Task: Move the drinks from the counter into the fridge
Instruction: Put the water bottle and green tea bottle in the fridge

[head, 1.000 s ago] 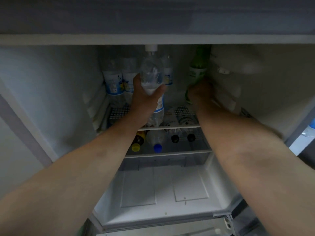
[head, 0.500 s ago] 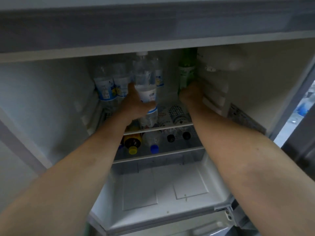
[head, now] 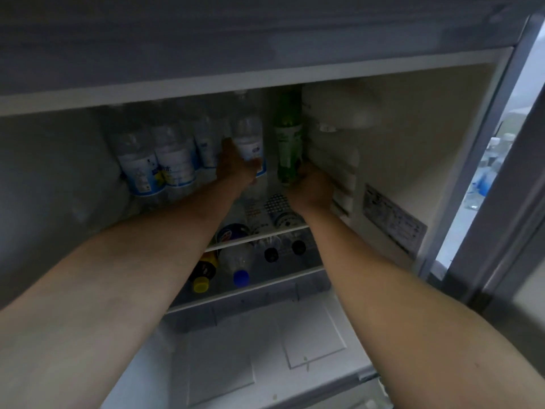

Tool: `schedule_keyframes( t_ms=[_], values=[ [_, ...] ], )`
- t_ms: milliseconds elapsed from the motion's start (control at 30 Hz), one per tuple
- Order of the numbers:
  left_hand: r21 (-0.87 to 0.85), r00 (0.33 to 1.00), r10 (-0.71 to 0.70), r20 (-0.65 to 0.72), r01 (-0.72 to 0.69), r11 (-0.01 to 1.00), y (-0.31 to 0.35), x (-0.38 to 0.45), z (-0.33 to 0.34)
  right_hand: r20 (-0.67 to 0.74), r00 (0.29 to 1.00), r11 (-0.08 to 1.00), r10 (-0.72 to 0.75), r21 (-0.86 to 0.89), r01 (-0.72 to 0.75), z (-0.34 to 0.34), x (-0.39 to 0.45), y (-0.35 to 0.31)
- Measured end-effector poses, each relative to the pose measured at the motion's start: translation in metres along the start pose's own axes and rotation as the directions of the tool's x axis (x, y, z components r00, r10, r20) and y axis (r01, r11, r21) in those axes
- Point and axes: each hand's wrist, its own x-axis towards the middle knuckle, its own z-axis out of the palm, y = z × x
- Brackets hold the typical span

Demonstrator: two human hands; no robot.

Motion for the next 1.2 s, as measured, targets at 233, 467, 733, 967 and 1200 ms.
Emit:
schedule_keyframes(
  t_ms=[233,467,733,967,1200],
  values=[
    [0.162,0.994,0.079,-0.071,-0.066,0.985,0.007,0.022,0.029,-0.006,1.0,0.999,0.006,0.04,-0.006,0.001,-0.008,0.009],
    [0.264,0.998,-0.012,-0.06,0.028,0.964,0.008,0.035,0.039,0.042,0.999,0.99,0.005,0.138,-0.01,-0.001,-0.015,0.004],
    [0.229,0.995,-0.05,-0.085,0.069,0.971,0.003,0.032,0.035,0.036,0.999,0.988,0.017,0.151,-0.022,-0.005,-0.014,0.003],
    [0.158,0.993,-0.078,-0.093,0.093,0.983,-0.003,0.013,0.033,-0.029,0.999,0.974,0.032,0.226,-0.025,-0.009,-0.027,0.003],
    [-0.208,0.958,-0.096,-0.27,0.04,0.977,0.009,-0.053,0.041,-0.12,0.988,0.953,0.099,0.298,-0.059,-0.017,-0.062,0.003]
  ],
)
